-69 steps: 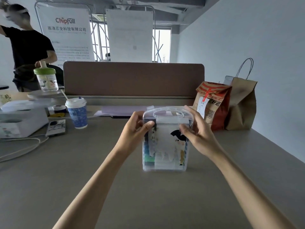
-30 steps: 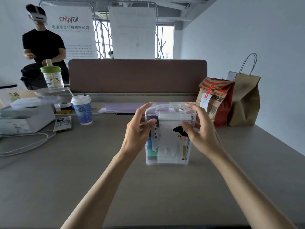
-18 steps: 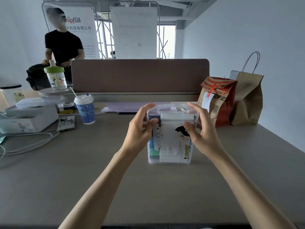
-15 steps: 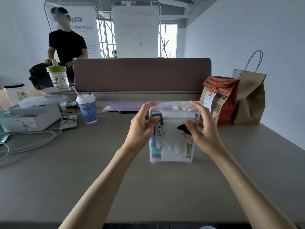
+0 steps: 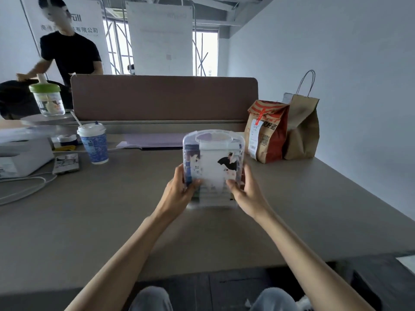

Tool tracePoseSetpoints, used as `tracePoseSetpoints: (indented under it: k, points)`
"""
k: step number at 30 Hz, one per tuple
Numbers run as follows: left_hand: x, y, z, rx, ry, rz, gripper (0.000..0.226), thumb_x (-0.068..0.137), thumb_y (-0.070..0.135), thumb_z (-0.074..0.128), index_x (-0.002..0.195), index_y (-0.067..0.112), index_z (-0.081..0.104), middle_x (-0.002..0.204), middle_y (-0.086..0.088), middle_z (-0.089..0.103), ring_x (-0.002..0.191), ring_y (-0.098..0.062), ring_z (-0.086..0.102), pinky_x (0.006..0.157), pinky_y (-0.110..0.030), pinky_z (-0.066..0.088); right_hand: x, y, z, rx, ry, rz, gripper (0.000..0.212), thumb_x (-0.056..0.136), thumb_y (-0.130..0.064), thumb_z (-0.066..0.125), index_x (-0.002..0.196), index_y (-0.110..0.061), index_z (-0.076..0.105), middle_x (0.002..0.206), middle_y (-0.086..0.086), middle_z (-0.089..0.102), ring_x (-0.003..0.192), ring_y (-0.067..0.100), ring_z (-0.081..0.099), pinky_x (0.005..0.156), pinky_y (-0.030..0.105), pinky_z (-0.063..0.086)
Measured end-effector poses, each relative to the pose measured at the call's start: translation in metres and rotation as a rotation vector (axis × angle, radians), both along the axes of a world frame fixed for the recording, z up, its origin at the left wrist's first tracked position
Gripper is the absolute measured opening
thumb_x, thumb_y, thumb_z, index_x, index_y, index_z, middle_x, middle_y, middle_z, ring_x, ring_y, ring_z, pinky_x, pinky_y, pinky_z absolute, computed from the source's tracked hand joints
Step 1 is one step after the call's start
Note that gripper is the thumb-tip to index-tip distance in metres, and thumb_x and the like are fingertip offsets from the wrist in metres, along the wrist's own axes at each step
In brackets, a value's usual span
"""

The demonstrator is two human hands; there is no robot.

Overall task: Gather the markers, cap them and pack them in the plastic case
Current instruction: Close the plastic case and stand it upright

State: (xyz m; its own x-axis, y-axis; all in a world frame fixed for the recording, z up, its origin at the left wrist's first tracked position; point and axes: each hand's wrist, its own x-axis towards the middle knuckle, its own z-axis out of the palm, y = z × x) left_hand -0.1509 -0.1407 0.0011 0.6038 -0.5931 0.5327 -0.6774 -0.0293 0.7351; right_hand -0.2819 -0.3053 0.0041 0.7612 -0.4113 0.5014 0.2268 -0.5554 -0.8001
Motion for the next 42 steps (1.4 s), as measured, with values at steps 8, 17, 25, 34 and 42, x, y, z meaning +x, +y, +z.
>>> tracePoseSetpoints:
  k: [8,17,25,34,42]
  points:
    - [-0.073,-0.057,0.035,0.0,0.009,-0.171,0.041,0.092,0.038,0.062,0.124,0.023,0.042,0.102,0.02,0.061,0.094,-0.008,0.064,0.083,-0.041,0.056,-0.099,-0.034,0.026,0.014,-0.052,-0.214,0.054,0.097,-0.015,0.06,0.143,-0.029,0.036,0.12,-0.025,0.061,0.105,-0.009,0.06,0.087,0.016,0.051]
    - [-0.226,-0.181,0.052,-0.077,0.074,-0.599,0.038,0.09,0.042,0.063,0.119,0.025,0.046,0.105,0.011,0.067,0.097,-0.004,0.065,0.086,-0.033,0.055,-0.294,-0.096,0.045,-0.044,-0.066,-0.629,0.057,0.096,-0.024,0.06,0.145,-0.033,0.034,0.13,-0.012,0.059,0.115,0.011,0.061,0.098,0.045,0.052]
    - [-0.384,-0.244,0.041,-0.031,0.044,-0.98,0.04,0.091,0.038,0.062,0.125,0.023,0.046,0.112,0.011,0.063,0.096,-0.004,0.063,0.079,-0.021,0.053,-0.466,-0.083,0.021,0.019,-0.121,-0.972,0.056,0.096,-0.018,0.061,0.144,-0.032,0.036,0.134,-0.007,0.057,0.117,0.011,0.059,0.097,0.038,0.052]
    - [-0.549,-0.283,0.032,0.03,0.102,-1.277,0.036,0.09,0.035,0.063,0.122,0.028,0.048,0.103,0.011,0.062,0.083,-0.005,0.063,0.07,-0.022,0.056,-0.619,-0.06,0.014,0.102,-0.164,-1.297,0.056,0.095,-0.011,0.061,0.144,-0.026,0.038,0.127,0.002,0.061,0.108,0.02,0.065,0.078,0.041,0.061]
    - [-0.681,-0.321,0.021,0.156,0.142,-1.398,0.029,0.089,0.032,0.067,0.114,0.021,0.057,0.102,0.005,0.063,0.081,-0.01,0.065,0.061,-0.016,0.052,-0.732,-0.059,-0.002,0.042,-0.035,-1.601,0.059,0.094,-0.021,0.064,0.145,-0.032,0.037,0.132,0.005,0.053,0.114,0.026,0.058,0.085,0.045,0.059]
